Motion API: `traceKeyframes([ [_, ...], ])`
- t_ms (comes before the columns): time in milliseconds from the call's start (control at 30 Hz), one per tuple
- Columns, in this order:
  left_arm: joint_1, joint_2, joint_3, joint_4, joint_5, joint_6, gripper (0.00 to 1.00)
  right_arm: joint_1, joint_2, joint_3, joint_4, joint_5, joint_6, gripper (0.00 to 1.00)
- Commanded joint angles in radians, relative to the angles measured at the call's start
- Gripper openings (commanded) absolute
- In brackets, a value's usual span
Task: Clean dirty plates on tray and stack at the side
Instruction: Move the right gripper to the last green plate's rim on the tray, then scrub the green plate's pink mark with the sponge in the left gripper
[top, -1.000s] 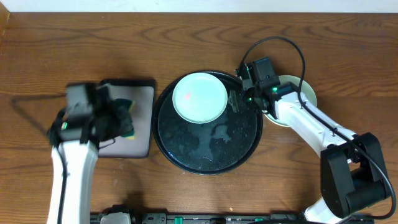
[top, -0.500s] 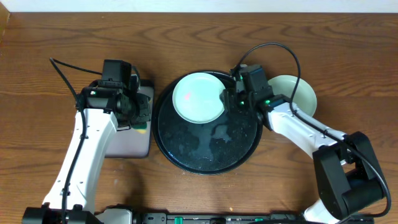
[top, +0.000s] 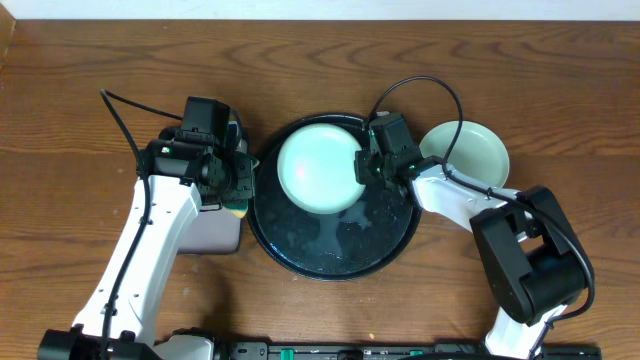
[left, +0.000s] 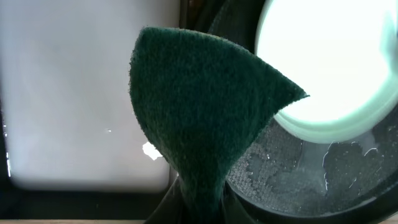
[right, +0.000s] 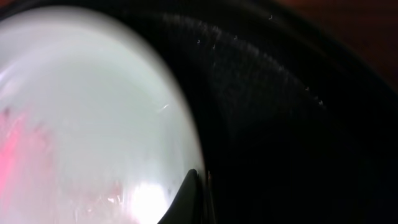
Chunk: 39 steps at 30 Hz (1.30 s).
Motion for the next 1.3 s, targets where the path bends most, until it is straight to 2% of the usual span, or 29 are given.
traceKeyframes([
  [0,-0.003,-0.010,0.020,0.001,-0.001,-0.010,0.08,0.005,-0.039,-0.005,-0.028,0.024,-0.020,0.01],
  [233,-0.017,-0.012,0.020,0.001,0.007,-0.052,0.07,0.005,-0.196,-0.005,-0.182,0.053,-0.030,0.01],
  [433,-0.114,-0.014,0.020,0.041,0.021,-0.103,0.07,0.010,-0.259,-0.005,-0.296,0.092,-0.013,0.01],
  [600,-0.214,-0.013,0.020,0.107,-0.017,-0.157,0.07,0.014,-0.232,-0.005,-0.351,0.090,0.030,0.01],
  [767,-0.266,-0.010,0.020,0.161,-0.048,-0.201,0.07,0.014,-0.165,-0.005,-0.340,-0.008,0.030,0.01],
  [967,-0.298,0.019,0.002,0.176,-0.172,-0.231,0.08,0.014,-0.091,-0.005,-0.299,-0.077,0.026,0.01],
  [1267,-0.299,0.144,-0.011,0.310,-0.181,-0.248,0.08,0.014,-0.064,-0.005,-0.294,-0.099,0.022,0.01],
])
